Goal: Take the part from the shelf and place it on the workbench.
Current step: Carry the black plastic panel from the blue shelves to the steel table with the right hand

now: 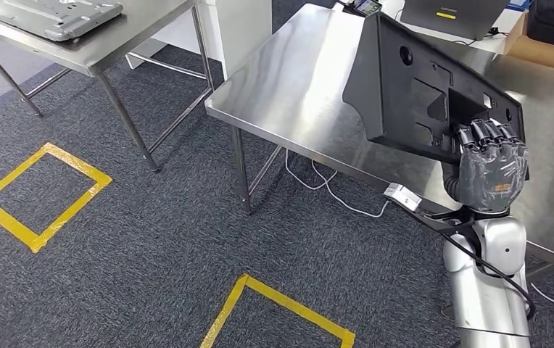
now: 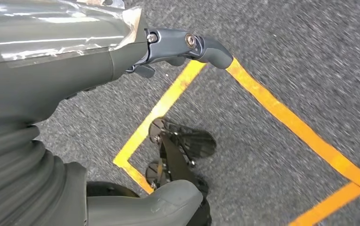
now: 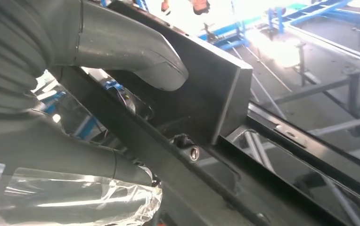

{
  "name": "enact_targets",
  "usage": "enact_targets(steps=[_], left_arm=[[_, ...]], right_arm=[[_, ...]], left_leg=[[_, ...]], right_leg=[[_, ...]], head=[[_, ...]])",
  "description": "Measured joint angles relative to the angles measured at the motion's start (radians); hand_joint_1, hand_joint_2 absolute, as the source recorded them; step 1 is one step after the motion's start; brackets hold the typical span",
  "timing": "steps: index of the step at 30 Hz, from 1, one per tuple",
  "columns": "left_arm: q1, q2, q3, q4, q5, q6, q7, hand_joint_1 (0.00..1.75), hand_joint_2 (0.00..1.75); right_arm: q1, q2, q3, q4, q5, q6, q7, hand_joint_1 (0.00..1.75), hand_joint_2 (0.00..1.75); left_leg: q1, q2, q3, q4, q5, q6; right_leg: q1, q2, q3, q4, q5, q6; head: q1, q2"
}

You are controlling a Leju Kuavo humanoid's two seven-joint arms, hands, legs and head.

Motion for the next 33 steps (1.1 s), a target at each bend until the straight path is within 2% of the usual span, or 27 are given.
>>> enact_targets(steps=[3, 4, 5, 7, 8, 9, 10, 11, 12, 13, 14, 16, 19, 20, 22, 23, 24, 25, 26, 27, 28, 29, 30, 32, 33], left_arm=[[0.0, 0.001, 0.0, 0.0, -0.001, -0.001, 0.0, 0.0, 1.75], [-0.001, 0.002, 0.0, 0.0, -0.002, -0.002, 0.0, 0.0, 1.75], [-0.001, 0.002, 0.0, 0.0, -0.003, -0.003, 0.0, 0.0, 1.75], [0.0, 0.002, 0.0, 0.0, -0.006, -0.005, 0.0, 0.0, 1.75], [0.0, 0.002, 0.0, 0.0, -0.007, -0.006, 0.0, 0.0, 1.75], [0.001, 0.002, 0.0, 0.0, -0.007, -0.007, 0.0, 0.0, 1.75], [0.001, 0.002, 0.0, 0.0, -0.008, -0.007, 0.001, 0.0, 1.75], [0.001, 0.002, 0.0, 0.0, -0.008, -0.008, 0.001, 0.0, 1.75], [0.001, 0.002, 0.0, 0.0, -0.008, -0.008, 0.001, 0.0, 1.75], [0.0, 0.004, 0.0, 0.0, -0.009, -0.008, 0.002, 0.0, 1.75], [0.0, 0.005, 0.0, 0.0, -0.009, -0.009, 0.002, 0.0, 1.75], [-0.001, 0.008, 0.0, 0.001, -0.01, -0.01, 0.002, 0.0, 1.75], [-0.001, 0.009, 0.0, 0.001, -0.01, -0.011, 0.002, 0.0, 1.75], [-0.001, 0.008, 0.0, 0.001, -0.01, -0.011, 0.002, 0.0, 1.75], [-0.001, 0.008, 0.0, 0.001, -0.01, -0.011, 0.002, 0.0, 1.75], [-0.001, 0.008, 0.0, 0.001, -0.011, -0.011, 0.002, 0.0, 1.75], [-0.001, 0.008, 0.0, 0.001, -0.011, -0.011, 0.002, 0.0, 1.75], [-0.001, 0.008, 0.0, 0.001, -0.011, -0.011, 0.002, 0.0, 1.75], [0.0, 0.008, 0.0, 0.001, -0.012, -0.012, 0.002, 0.0, 1.75], [0.0, 0.008, 0.0, 0.002, -0.013, -0.012, 0.002, 0.0, 1.75], [0.0, 0.008, 0.0, 0.002, -0.014, -0.012, 0.002, 0.0, 1.75], [0.0, 0.009, 0.0, 0.002, -0.015, -0.012, 0.002, 0.0, 1.75], [-0.001, 0.009, 0.0, 0.002, -0.016, -0.012, 0.002, 0.0, 1.75], [-0.001, 0.01, 0.0, 0.002, -0.018, -0.012, 0.002, 0.0, 1.75], [-0.001, 0.01, 0.0, 0.002, -0.018, -0.012, 0.002, 0.0, 1.75]], right_arm=[[0.002, -0.001, 0.0, -0.003, 0.003, 0.0, 0.001, 1.75, 1.75], [0.003, -0.001, 0.0, -0.005, 0.004, 0.0, 0.001, 1.75, 1.75], [0.003, -0.001, 0.0, -0.007, 0.005, 0.0, 0.001, 1.75, 1.75], [0.004, -0.001, 0.0, -0.01, 0.009, 0.0, 0.001, 1.75, 1.75], [0.006, 0.0, 0.0, -0.01, 0.011, 0.0, 0.002, 1.75, 1.75], [0.009, 0.0, 0.0, -0.011, 0.013, 0.0, 0.003, 1.75, 1.75], [0.011, 0.0, 0.0, -0.011, 0.014, 0.0, 0.003, 1.75, 1.75], [0.013, 0.0, 0.0, -0.013, 0.014, 0.0, 0.004, 1.75, 1.75], [0.014, 0.0, 0.0, -0.015, 0.014, 0.0, 0.004, 1.75, 1.75], [0.014, 0.0, 0.0, -0.017, 0.014, 0.0, 0.005, 1.75, 1.75], [0.015, 0.0, 0.0, -0.019, 0.012, -0.001, 0.005, 1.75, 1.75], [0.018, -0.001, 0.0, -0.021, 0.009, -0.001, 0.005, 1.75, 1.75], [0.022, -0.004, -0.001, -0.028, 0.004, -0.002, 0.004, 1.75, 1.75], [0.021, -0.005, -0.001, -0.03, 0.003, -0.003, 0.004, 1.75, 1.75], [0.023, -0.009, -0.002, -0.03, 0.002, -0.004, 0.004, 1.75, 1.75], [0.026, -0.01, -0.002, -0.03, 0.002, -0.004, 0.004, 1.75, 1.75], [0.03, -0.01, -0.002, -0.03, 0.002, -0.004, 0.004, 1.75, 1.75], [0.033, -0.01, -0.003, -0.03, 0.002, -0.004, 0.004, 1.75, 1.75], [0.034, -0.01, -0.003, -0.031, 0.002, -0.004, 0.004, 1.75, 1.75], [0.035, -0.01, -0.005, -0.031, 0.001, -0.004, 0.004, 1.75, 1.75], [0.035, -0.01, -0.006, -0.031, -0.001, -0.004, 0.004, 1.75, 1.75], [0.036, -0.01, -0.008, -0.032, -0.002, -0.004, 0.004, 1.75, 1.75], [0.038, -0.01, -0.009, -0.032, -0.003, -0.005, 0.004, 1.75, 1.75], [0.04, -0.01, -0.01, -0.034, -0.003, -0.005, 0.004, 1.75, 1.75], [0.04, -0.01, -0.01, -0.034, -0.002, -0.006, 0.004, 1.75, 1.75]], left_leg=[[0.004, 0.002, 0.0, 0.01, -0.012, -0.009], [0.006, 0.002, -0.009, 0.035, -0.027, -0.014], [0.008, 0.003, -0.03, 0.081, -0.051, -0.02], [0.011, 0.003, -0.104, 0.219, -0.106, -0.028], [0.012, 0.003, -0.142, 0.278, -0.12, -0.029], [0.012, 0.003, -0.166, 0.305, -0.116, -0.027], [0.012, 0.002, -0.171, 0.292, -0.091, -0.023], [0.01, 0.001, -0.154, 0.238, -0.05, -0.016], [0.008, 0.0, -0.125, 0.163, -0.006, -0.005], [0.004, -0.001, -0.095, 0.096, 0.024, 0.006], [-0.001, -0.001, -0.072, 0.047, 0.041, 0.015], [-0.008, 0.002, -0.059, 0.019, 0.039, 0.025], [-0.006, 0.005, -0.038, -0.008, 0.045, 0.033], [-0.003, 0.005, -0.028, -0.019, 0.048, 0.035], [-0.002, 0.006, -0.017, -0.026, 0.046, 0.039], [-0.002, 0.005, -0.015, -0.026, 0.043, 0.039], [-0.002, 0.005, -0.012, -0.025, 0.039, 0.039], [-0.001, 0.004, -0.009, -0.023, 0.035, 0.037], [0.001, 0.003, -0.005, -0.02, 0.029, 0.033], [0.003, 0.003, -0.002, -0.015, 0.022, 0.027], [0.003, 0.001, 0.0, -0.007, 0.012, 0.019], [0.002, 0.001, 0.001, 0.002, 0.003, 0.012], [0.0, 0.0, 0.0, 0.008, -0.004, 0.007], [0.0, 0.001, 0.0, 0.011, -0.011, 0.001], [0.002, 0.002, 0.0, 0.013, -0.014, -0.003]], right_leg=[[-0.001, 0.007, 0.007, 0.0, -0.004, -0.023], [-0.003, 0.008, 0.011, 0.0, -0.006, -0.03], [-0.005, 0.008, 0.017, -0.001, -0.008, -0.036], [-0.002, 0.009, 0.024, -0.001, -0.014, -0.046], [0.0, 0.009, 0.026, -0.001, -0.017, -0.049], [0.003, 0.011, 0.029, -0.001, -0.019, -0.052], [0.005, 0.013, 0.032, -0.001, -0.022, -0.053], [0.008, 0.015, 0.037, -0.001, -0.025, -0.054], [0.01, 0.018, 0.042, -0.001, -0.029, -0.054], [0.013, 0.019, 0.046, -0.002, -0.032, -0.053], [0.015, 0.021, 0.048, -0.002, -0.035, -0.05], [0.015, 0.023, 0.049, -0.005, -0.04, -0.042], [0.017, 0.017, 0.044, 0.009, -0.053, -0.03], [0.017, 0.014, 0.027, 0.044, -0.068, -0.029], [0.013, 0.012, -0.045, 0.173, -0.113, -0.03], [0.01, 0.012, -0.087, 0.239, -0.131, -0.027], [0.007, 0.012, -0.117, 0.279, -0.134, -0.02], [0.004, 0.011, -0.128, 0.279, -0.121, -0.009], [-0.001, 0.01, -0.115, 0.236, -0.091, 0.005], [-0.006, 0.006, -0.085, 0.162, -0.053, 0.02], [-0.009, 0.002, -0.054, 0.094, -0.022, 0.028], [-0.01, 0.0, -0.03, 0.041, -0.001, 0.028], [-0.01, -0.001, -0.016, 0.015, 0.007, 0.021], [-0.007, 0.005, -0.012, 0.011, 0.004, -0.003], [-0.007, 0.006, -0.011, 0.011, 0.003, -0.011]], head=[[-0.001, 0.0], [-0.002, 0.0], [-0.004, 0.0], [-0.006, 0.0], [-0.006, 0.0], [-0.006, 0.0], [-0.006, 0.0], [-0.006, 0.0], [-0.006, 0.0], [-0.005, 0.0], [-0.004, 0.0], [-0.004, 0.0], [-0.004, 0.0], [-0.003, 0.0], [-0.001, 0.0], [-0.001, 0.0], [-0.001, 0.0], [-0.001, 0.0], [-0.001, 0.0], [0.0, 0.0], [0.002, 0.0], [0.003, 0.0], [0.004, 0.0], [0.003, 0.0], [0.002, 0.0]])
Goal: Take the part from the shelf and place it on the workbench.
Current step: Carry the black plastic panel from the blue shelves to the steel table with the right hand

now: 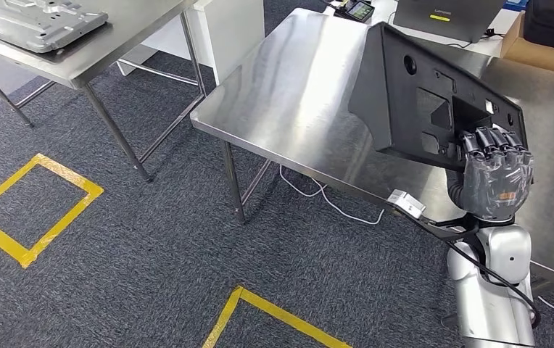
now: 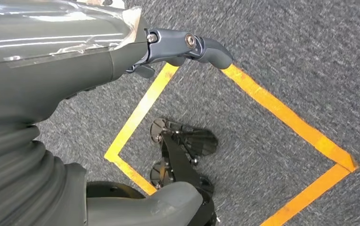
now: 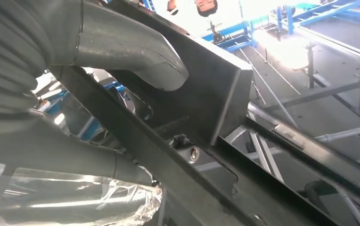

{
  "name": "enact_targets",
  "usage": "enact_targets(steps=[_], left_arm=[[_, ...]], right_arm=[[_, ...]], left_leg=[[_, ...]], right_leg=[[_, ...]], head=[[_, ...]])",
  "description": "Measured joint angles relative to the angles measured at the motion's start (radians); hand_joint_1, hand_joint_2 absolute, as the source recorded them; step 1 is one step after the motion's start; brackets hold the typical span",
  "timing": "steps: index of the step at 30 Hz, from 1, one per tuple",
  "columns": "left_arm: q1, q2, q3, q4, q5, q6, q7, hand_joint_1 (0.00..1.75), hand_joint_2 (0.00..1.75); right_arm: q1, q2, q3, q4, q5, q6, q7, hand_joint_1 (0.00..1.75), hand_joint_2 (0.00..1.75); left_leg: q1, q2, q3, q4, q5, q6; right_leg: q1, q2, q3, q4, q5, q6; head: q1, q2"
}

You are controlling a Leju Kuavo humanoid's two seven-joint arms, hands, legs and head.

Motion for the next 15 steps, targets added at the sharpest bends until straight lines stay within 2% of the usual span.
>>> enact_targets(steps=[2, 3, 5, 6, 7, 8, 10, 11, 12, 15], left_arm=[[-0.001, 0.0, 0.0, 0.0, 0.0, 0.0, 0.0, 0.0, 1.75], [-0.001, -0.001, 0.0, 0.0, 0.0, 0.0, 0.0, 0.0, 1.75], [0.0, -0.001, 0.0, 0.0, 0.0, 0.0, 0.0, 0.0, 1.75], [0.001, -0.001, 0.0, 0.0, 0.0, 0.0, 0.0, 0.0, 1.75], [0.001, -0.001, 0.0, 0.0, 0.0, 0.0, 0.0, 0.0, 1.75], [0.001, -0.001, 0.0, 0.0, 0.001, 0.0, 0.0, 0.0, 1.75], [0.001, -0.001, 0.0, 0.0, 0.003, 0.001, 0.0, 0.0, 1.75], [0.0, -0.001, 0.0, 0.0, 0.005, 0.001, 0.0, 0.0, 1.75], [0.0, 0.0, 0.0, 0.0, 0.008, 0.002, 0.0, 0.0, 1.75], [-0.001, 0.0, 0.001, 0.0, 0.011, 0.003, 0.0, 0.0, 1.75]], right_arm=[[-0.002, 0.0, 0.0, 0.0, 0.004, 0.0, 0.0, 1.75, 1.75], [-0.002, 0.0, 0.0, 0.0, 0.006, 0.0, 0.001, 1.75, 1.75], [-0.002, 0.0, 0.0, 0.0, 0.008, 0.0, 0.001, 1.75, 1.75], [-0.002, 0.0, 0.0, 0.0, 0.01, 0.0, 0.002, 1.75, 1.75], [-0.002, 0.001, 0.0, 0.0, 0.012, 0.0, 0.003, 1.75, 1.75], [-0.003, 0.001, 0.001, 0.0, 0.016, 0.0, 0.005, 1.75, 1.75], [-0.007, 0.002, 0.001, 0.001, 0.027, 0.0, 0.013, 1.75, 1.75], [-0.012, 0.003, 0.002, 0.002, 0.033, 0.0, 0.017, 1.75, 1.75], [-0.018, 0.004, 0.003, 0.003, 0.039, 0.0, 0.02, 1.75, 1.75], [-0.032, 0.007, 0.011, 0.012, 0.057, 0.0, 0.033, 1.75, 1.75]], left_leg=[[0.005, 0.001, -0.018, 0.045, -0.026, -0.01], [0.008, 0.001, -0.044, 0.1, -0.052, -0.016], [0.011, 0.001, -0.123, 0.241, -0.106, -0.022], [0.011, 0.001, -0.157, 0.289, -0.114, -0.023], [0.012, 0.001, -0.172, 0.298, -0.101, -0.021], [0.012, 0.001, -0.166, 0.266, -0.069, -0.017], [0.009, -0.002, -0.111, 0.127, 0.012, -0.001], [0.006, -0.002, -0.084, 0.066, 0.037, 0.006], [0.002, -0.002, -0.067, 0.028, 0.048, 0.012], [-0.003, -0.001, -0.054, 0.004, 0.045, 0.022]], right_leg=[[-0.003, 0.002, 0.007, -0.001, -0.004, -0.015], [-0.003, 0.002, 0.011, -0.002, -0.007, -0.021], [0.001, 0.002, 0.018, -0.002, -0.014, -0.03], [0.003, 0.002, 0.021, -0.002, -0.017, -0.033], [0.005, 0.003, 0.025, -0.002, -0.02, -0.035], [0.006, 0.004, 0.03, -0.002, -0.023, -0.036], [0.008, 0.007, 0.042, -0.002, -0.031, -0.034], [0.011, 0.008, 0.045, -0.003, -0.035, -0.031], [0.013, 0.009, 0.047, -0.003, -0.038, -0.027], [0.015, 0.01, 0.049, -0.008, -0.045, -0.012]], head=[[-0.001, 0.0], [-0.002, 0.0], [-0.003, 0.0], [-0.003, 0.0], [-0.003, 0.0], [-0.003, 0.0], [-0.002, 0.0], [-0.002, 0.0], [-0.002, 0.0], [-0.002, 0.0]])
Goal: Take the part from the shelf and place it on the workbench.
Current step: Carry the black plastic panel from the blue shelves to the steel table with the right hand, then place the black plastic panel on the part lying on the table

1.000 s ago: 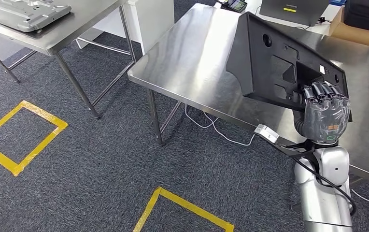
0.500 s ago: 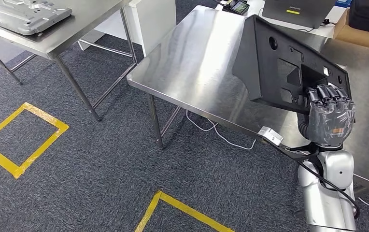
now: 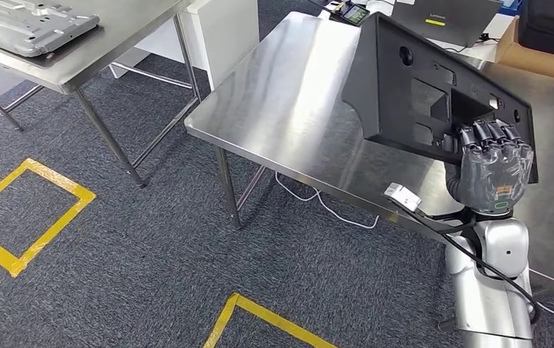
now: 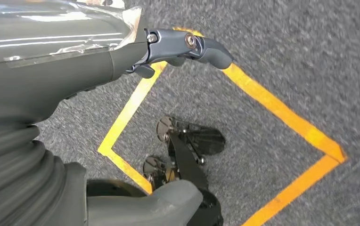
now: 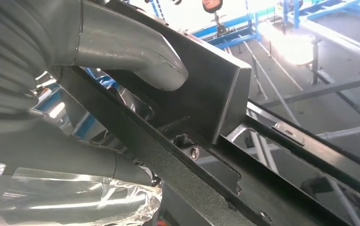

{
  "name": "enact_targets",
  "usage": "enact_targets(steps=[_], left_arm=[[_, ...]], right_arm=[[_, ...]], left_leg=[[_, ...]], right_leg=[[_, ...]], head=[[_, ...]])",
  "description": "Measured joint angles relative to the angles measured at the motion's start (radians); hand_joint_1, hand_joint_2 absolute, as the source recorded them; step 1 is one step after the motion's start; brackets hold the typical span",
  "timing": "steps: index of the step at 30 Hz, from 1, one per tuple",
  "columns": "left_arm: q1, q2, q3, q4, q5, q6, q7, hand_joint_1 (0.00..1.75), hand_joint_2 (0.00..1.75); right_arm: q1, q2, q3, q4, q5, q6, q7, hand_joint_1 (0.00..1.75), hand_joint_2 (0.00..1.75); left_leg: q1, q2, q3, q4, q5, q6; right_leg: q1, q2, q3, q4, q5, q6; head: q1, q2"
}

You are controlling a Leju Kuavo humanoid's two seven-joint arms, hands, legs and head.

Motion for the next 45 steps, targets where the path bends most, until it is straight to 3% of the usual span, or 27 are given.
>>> enact_targets(steps=[2, 3, 5, 7, 8, 10, 11, 13, 17, 19, 21, 22, 23, 24, 26, 28, 31, 38, 45], left_arm=[[-0.001, -0.001, 0.0, 0.0, 0.001, 0.0, 0.0, 0.0, 1.75], [-0.001, -0.001, 0.0, 0.0, 0.001, 0.0, 0.0, 0.0, 1.75], [-0.001, -0.002, 0.002, 0.0, 0.002, 0.0, 0.0, 0.0, 1.75], [-0.001, -0.002, 0.004, 0.0, 0.004, 0.0, 0.0, 0.0, 1.75], [-0.001, -0.002, 0.005, 0.0, 0.006, 0.0, 0.0, 0.0, 1.75], [0.0, -0.004, 0.007, 0.0, 0.007, 0.001, 0.0, 0.0, 1.75], [0.0, -0.004, 0.008, 0.0, 0.008, 0.002, 0.0, 0.0, 1.75], [0.0, -0.005, 0.011, 0.0, 0.008, 0.003, 0.0, 0.0, 1.75], [-0.001, -0.005, 0.014, 0.0, 0.008, 0.004, 0.0, 0.0, 1.75], [-0.001, -0.006, 0.014, 0.0, 0.008, 0.005, -0.001, 0.0, 1.75], [0.0, -0.007, 0.015, 0.0, 0.008, 0.005, -0.001, 0.0, 1.75], [0.001, -0.007, 0.016, 0.0, 0.007, 0.005, -0.001, 0.0, 1.75], [0.001, -0.007, 0.018, 0.0, 0.006, 0.004, -0.001, 0.0, 1.75], [0.001, -0.007, 0.02, 0.0, 0.005, 0.003, -0.002, 0.0, 1.75], [0.001, -0.006, 0.025, 0.0, 0.002, -0.002, -0.01, 0.0, 1.75], [0.0, -0.006, 0.028, 0.0, 0.0, -0.009, -0.024, 0.0, 1.75], [0.001, -0.007, 0.03, 0.0, -0.001, -0.013, -0.034, 0.0, 1.75], [0.001, -0.008, 0.013, 0.0, 0.041, 0.013, -0.1, 0.0, 1.75], [0.0, -0.009, -0.001, 0.0, 0.071, -0.01, -0.179, 0.0, 1.75]], right_arm=[[-0.009, 0.002, 0.008, 0.006, 0.009, 0.0, 0.009, 1.75, 1.75], [-0.014, 0.002, 0.012, 0.01, 0.012, 0.0, 0.013, 1.75, 1.75], [-0.02, 0.003, 0.017, 0.019, 0.015, 0.0, 0.02, 1.75, 1.75], [-0.023, 0.003, 0.024, 0.033, 0.017, 0.0, 0.025, 1.75, 1.75], [-0.026, 0.003, 0.03, 0.041, 0.016, 0.0, 0.03, 1.75, 1.75], [-0.041, 0.003, 0.041, 0.057, 0.016, 0.0, 0.042, 1.75, 1.75], [-0.053, 0.003, 0.046, 0.066, 0.017, -0.001, 0.051, 1.75, 1.75], [-0.072, 0.001, 0.057, 0.086, 0.022, -0.002, 0.073, 1.75, 1.75], [-0.091, -0.007, 0.071, 0.118, 0.031, -0.002, 0.102, 1.75, 1.75], [-0.101, -0.01, 0.075, 0.129, 0.033, -0.002, 0.11, 1.75, 1.75], [-0.108, -0.01, 0.079, 0.145, 0.041, -0.002, 0.124, 1.75, 1.75], [-0.11, -0.011, 0.081, 0.155, 0.047, -0.002, 0.133, 1.75, 1.75], [-0.111, -0.011, 0.082, 0.165, 0.053, -0.002, 0.142, 1.75, 1.75], [-0.113, -0.012, 0.083, 0.176, 0.06, -0.002, 0.15, 1.75, 1.75], [-0.12, -0.012, 0.083, 0.196, 0.074, -0.002, 0.169, 1.75, 1.75], [-0.127, -0.014, 0.083, 0.218, 0.087, -0.002, 0.188, 1.75, 1.75], [-0.129, -0.02, 0.082, 0.245, 0.094, -0.003, 0.201, 1.75, 1.75], [-0.164, -0.047, 0.1, 0.363, 0.121, -0.003, 0.299, 1.75, 1.75], [-0.259, -0.066, 0.118, 0.638, 0.187, -0.002, 0.414, 1.75, 1.75]], left_leg=[[0.004, 0.0, 0.017, -0.019, 0.004, 0.009], [0.006, 0.0, 0.027, -0.027, 0.006, 0.012], [0.006, 0.0, 0.036, -0.03, 0.0, 0.017], [0.006, -0.002, 0.042, -0.029, -0.008, 0.017], [0.006, -0.003, 0.047, -0.029, -0.013, 0.014], [0.005, -0.005, 0.06, -0.026, -0.026, 0.007], [0.003, -0.005, 0.064, -0.022, -0.034, 0.001], [-0.002, -0.005, 0.065, -0.014, -0.046, -0.009], [0.005, -0.003, 0.06, 0.012, -0.071, -0.028], [0.01, -0.003, 0.011, 0.113, -0.113, -0.04], [0.016, -0.003, -0.073, 0.247, -0.152, -0.048], [0.017, -0.003, -0.103, 0.28, -0.148, -0.049], [0.017, -0.002, -0.117, 0.278, -0.126, -0.048], [0.017, -0.003, -0.11, 0.235, -0.085, -0.044], [0.014, -0.004, -0.06, 0.097, 0.0, -0.03], [0.009, -0.006, -0.025, 0.011, 0.033, -0.025], [0.001, -0.007, -0.022, -0.003, 0.029, -0.037], [-0.011, -0.009, -0.022, -0.003, 0.025, -0.022], [-0.014, -0.009, -0.022, -0.003, 0.027, -0.013]], right_leg=[[0.001, -0.004, -0.011, 0.027, -0.015, 0.004], [0.002, -0.005, -0.033, 0.071, -0.034, 0.003], [0.001, -0.006, -0.105, 0.203, -0.079, -0.001], [-0.001, -0.006, -0.162, 0.281, -0.089, 0.008], [-0.002, -0.007, -0.163, 0.265, -0.069, 0.017], [-0.008, -0.01, -0.114, 0.135, 0.002, 0.039], [-0.008, -0.012, -0.084, 0.069, 0.03, 0.042], [-0.008, -0.014, -0.054, 0.005, 0.052, 0.032], [-0.011, -0.01, -0.041, 0.0, 0.04, -0.003], [-0.014, -0.01, -0.028, -0.002, 0.032, -0.017], [-0.011, -0.009, -0.017, -0.002, 0.023, -0.027], [-0.01, -0.009, -0.012, -0.002, 0.019, -0.029], [-0.009, -0.007, -0.006, -0.002, 0.014, -0.029], [-0.009, -0.006, 0.002, -0.002, 0.008, -0.027], [-0.006, -0.002, 0.015, -0.003, -0.002, -0.022], [0.001, 0.0, 0.017, -0.001, -0.009, -0.017], [0.01, 0.0, 0.013, 0.0, -0.014, -0.013], [0.006, -0.002, 0.021, -0.009, -0.016, -0.003], [0.002, -0.002, 0.021, -0.012, -0.012, 0.003]], head=[[0.002, 0.0], [0.003, 0.0], [0.005, 0.0], [0.005, 0.0], [0.006, 0.0], [0.006, 0.0], [0.007, 0.0], [0.007, 0.0], [0.003, 0.0], [-0.001, 0.0], [-0.003, 0.0], [-0.003, 0.0], [-0.003, 0.0], [-0.003, 0.0], [-0.003, 0.0], [-0.002, 0.0], [-0.002, 0.0], [-0.002, 0.0], [-0.002, 0.0]])
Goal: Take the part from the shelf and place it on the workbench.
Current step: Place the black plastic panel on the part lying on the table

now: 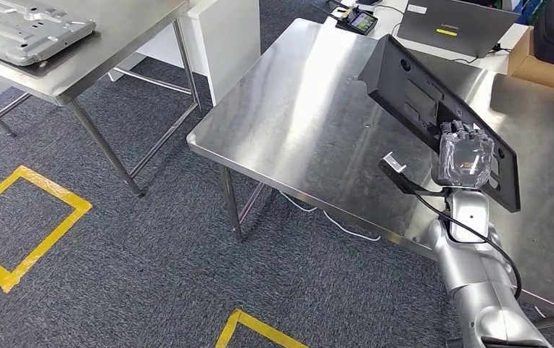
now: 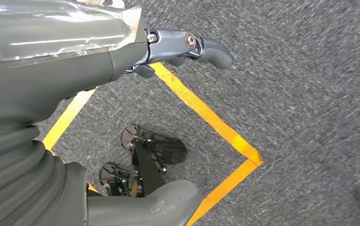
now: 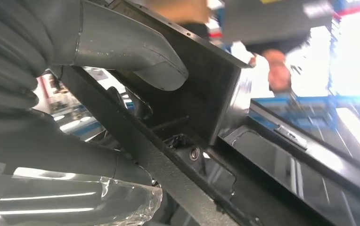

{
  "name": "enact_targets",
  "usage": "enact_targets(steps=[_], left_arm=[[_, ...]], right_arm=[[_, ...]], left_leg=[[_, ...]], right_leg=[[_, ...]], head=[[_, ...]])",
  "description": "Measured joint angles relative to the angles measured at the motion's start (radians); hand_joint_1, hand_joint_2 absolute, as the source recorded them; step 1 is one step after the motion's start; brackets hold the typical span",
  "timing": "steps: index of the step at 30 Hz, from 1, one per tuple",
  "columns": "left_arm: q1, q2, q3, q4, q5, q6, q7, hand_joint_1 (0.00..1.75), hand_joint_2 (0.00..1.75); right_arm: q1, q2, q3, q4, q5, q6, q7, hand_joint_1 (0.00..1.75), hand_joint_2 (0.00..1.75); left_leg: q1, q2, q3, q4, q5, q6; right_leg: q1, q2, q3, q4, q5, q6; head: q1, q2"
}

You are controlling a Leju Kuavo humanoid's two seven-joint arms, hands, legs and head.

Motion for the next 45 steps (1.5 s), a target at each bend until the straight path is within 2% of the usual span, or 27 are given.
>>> enact_targets(steps=[7, 12, 16, 21, 25, 33, 40, 45], left_arm=[[0.001, 0.0, 0.0, 0.0, 0.002, -0.046, -0.045, 0.0, 1.75], [0.001, 0.0, 0.001, 0.0, 0.002, -0.065, -0.056, 0.0, 1.75], [0.001, 0.0, 0.005, 0.0, 0.005, -0.062, -0.042, 0.0, 1.75], [0.001, 0.0, 0.014, 0.0, 0.016, -0.054, -0.01, 0.0, 1.75], [0.0, 0.0, 0.016, 0.0, 0.016, -0.05, 0.0, 0.0, 0.0], [0.0, 0.0, 0.015, 0.0, -0.012, -0.063, 0.049, 0.0, 0.0], [0.0, 0.0, 0.015, -0.001, -0.021, -0.08, 0.054, 0.0, 0.0], [0.0, 0.0, 0.015, -0.002, -0.023, -0.082, 0.054, 0.0, 0.0]], right_arm=[[-0.085, -0.043, 0.027, 0.311, 0.03, 0.0, 0.185, 1.75, 1.75], [-0.072, -0.057, 0.041, 0.423, 0.03, -0.001, 0.237, 1.75, 1.75], [-0.055, -0.06, 0.041, 0.465, 0.03, -0.001, 0.252, 0.0, 1.75], [-0.037, -0.067, 0.041, 0.485, 0.03, -0.001, 0.265, 0.0, 1.75], [-0.029, -0.071, 0.041, 0.493, 0.03, -0.001, 0.269, 0.0, 1.75], [0.014, -0.089, 0.014, 0.458, 0.021, -0.003, 0.26, 0.0, 1.75], [0.026, -0.085, -0.052, 0.44, -0.018, 0.0, 0.138, 0.0, 1.75], [0.025, -0.077, -0.08, 0.438, -0.034, 0.001, 0.101, 0.0, 1.75]], left_leg=[[0.0, -0.002, 0.0, 0.0, 0.002, 0.002], [0.0, -0.002, 0.0, 0.0, 0.002, 0.003], [0.001, -0.002, 0.0, 0.0, 0.001, 0.003], [0.001, -0.001, 0.0, 0.0, 0.001, 0.003], [0.001, -0.001, 0.001, 0.0, 0.001, 0.003], [0.001, -0.002, 0.011, 0.0, -0.004, 0.008], [0.001, -0.001, 0.012, 0.0, -0.005, 0.008], [0.0, -0.001, 0.013, 0.0, -0.005, 0.009]], right_leg=[[-0.003, -0.003, 0.0, -0.001, 0.001, 0.002], [-0.003, -0.003, 0.0, -0.001, 0.001, 0.002], [-0.003, -0.003, -0.001, -0.001, 0.001, 0.002], [-0.002, -0.003, -0.001, -0.001, 0.001, 0.002], [-0.003, -0.003, -0.001, -0.001, 0.001, 0.002], [-0.003, -0.003, 0.001, -0.003, -0.004, 0.007], [-0.003, -0.003, 0.004, -0.003, -0.004, 0.008], [-0.003, -0.003, 0.011, -0.003, -0.003, 0.008]], head=[[0.0, 0.0], [0.0, 0.0], [0.0, 0.0], [0.0, 0.0], [0.0, 0.0], [0.0, 0.0], [0.0, 0.0], [0.0, 0.0]])
